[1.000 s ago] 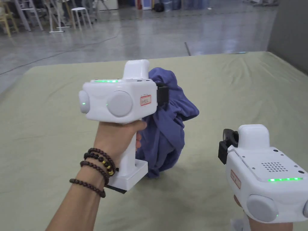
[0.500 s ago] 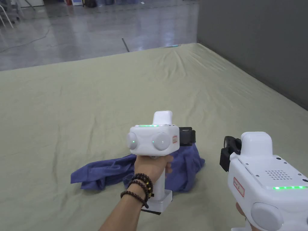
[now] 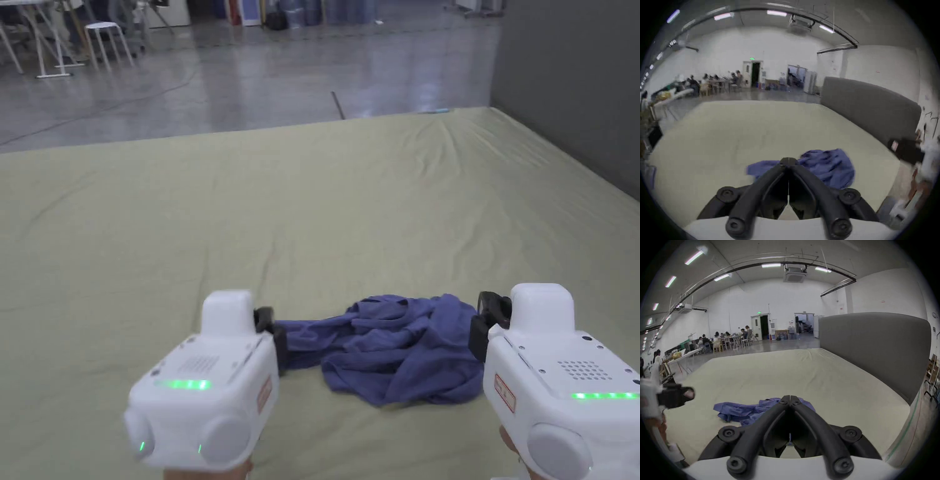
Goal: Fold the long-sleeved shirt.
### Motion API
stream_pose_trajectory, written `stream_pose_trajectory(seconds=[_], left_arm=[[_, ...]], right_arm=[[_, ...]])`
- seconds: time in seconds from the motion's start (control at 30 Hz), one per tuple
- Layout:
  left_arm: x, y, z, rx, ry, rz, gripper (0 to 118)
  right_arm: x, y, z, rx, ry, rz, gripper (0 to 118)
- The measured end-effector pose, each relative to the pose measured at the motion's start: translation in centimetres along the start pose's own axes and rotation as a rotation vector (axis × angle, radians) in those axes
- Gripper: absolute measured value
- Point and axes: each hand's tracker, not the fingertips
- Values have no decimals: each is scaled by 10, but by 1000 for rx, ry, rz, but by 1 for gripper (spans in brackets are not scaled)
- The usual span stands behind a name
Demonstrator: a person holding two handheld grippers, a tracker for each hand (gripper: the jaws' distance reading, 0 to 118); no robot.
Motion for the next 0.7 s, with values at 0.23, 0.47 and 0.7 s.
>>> stream_pose_trajectory(seconds=[0.23, 0.47, 0.7], left_arm=[[-41, -27, 27, -48, 86, 89, 0], [-44, 12, -57, -311, -16, 174, 118], [-30, -5, -210, -536, 6, 32, 116]], right_arm=[[-21, 2, 2, 3, 40, 19, 2], [-18, 2, 0, -14, 41, 33, 2], [1, -15, -19, -81, -4, 17, 2]])
